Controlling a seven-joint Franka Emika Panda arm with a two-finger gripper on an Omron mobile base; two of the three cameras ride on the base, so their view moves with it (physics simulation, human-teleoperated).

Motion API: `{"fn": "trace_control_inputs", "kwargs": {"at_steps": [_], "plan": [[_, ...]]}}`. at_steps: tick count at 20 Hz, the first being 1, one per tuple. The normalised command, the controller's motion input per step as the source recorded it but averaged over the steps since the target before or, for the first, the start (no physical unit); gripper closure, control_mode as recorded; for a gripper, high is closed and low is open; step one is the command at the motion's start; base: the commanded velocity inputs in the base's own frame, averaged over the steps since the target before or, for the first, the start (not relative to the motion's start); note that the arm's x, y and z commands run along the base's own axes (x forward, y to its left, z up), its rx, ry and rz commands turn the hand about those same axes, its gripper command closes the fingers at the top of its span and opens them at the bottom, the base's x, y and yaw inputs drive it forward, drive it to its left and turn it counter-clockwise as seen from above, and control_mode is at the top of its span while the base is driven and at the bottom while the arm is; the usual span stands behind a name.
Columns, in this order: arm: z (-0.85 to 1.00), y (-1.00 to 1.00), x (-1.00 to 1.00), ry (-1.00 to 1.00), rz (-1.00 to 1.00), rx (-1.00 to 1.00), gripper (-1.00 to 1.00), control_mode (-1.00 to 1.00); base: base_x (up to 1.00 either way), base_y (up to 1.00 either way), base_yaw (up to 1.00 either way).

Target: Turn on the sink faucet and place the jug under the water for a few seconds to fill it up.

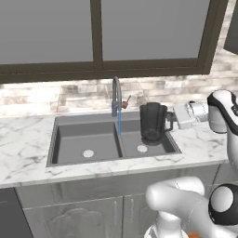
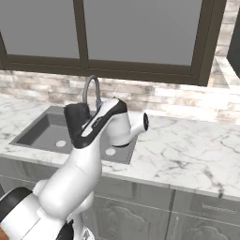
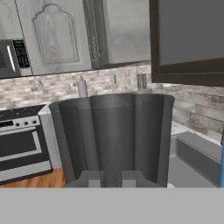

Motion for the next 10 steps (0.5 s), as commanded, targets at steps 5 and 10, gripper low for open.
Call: {"fn": "trace_control_inputs", "kwargs": {"at_steps": [5,10], "plan": [[-0.29,-0.01,0.29,0.0,0.05,0.07,1.0,-1.0,0.0,0.0,0.0],[-0.37,0.0,0.31,0.01,0.04,0.02,1.0,-1.0,0.0,0.0,0.0]]}}
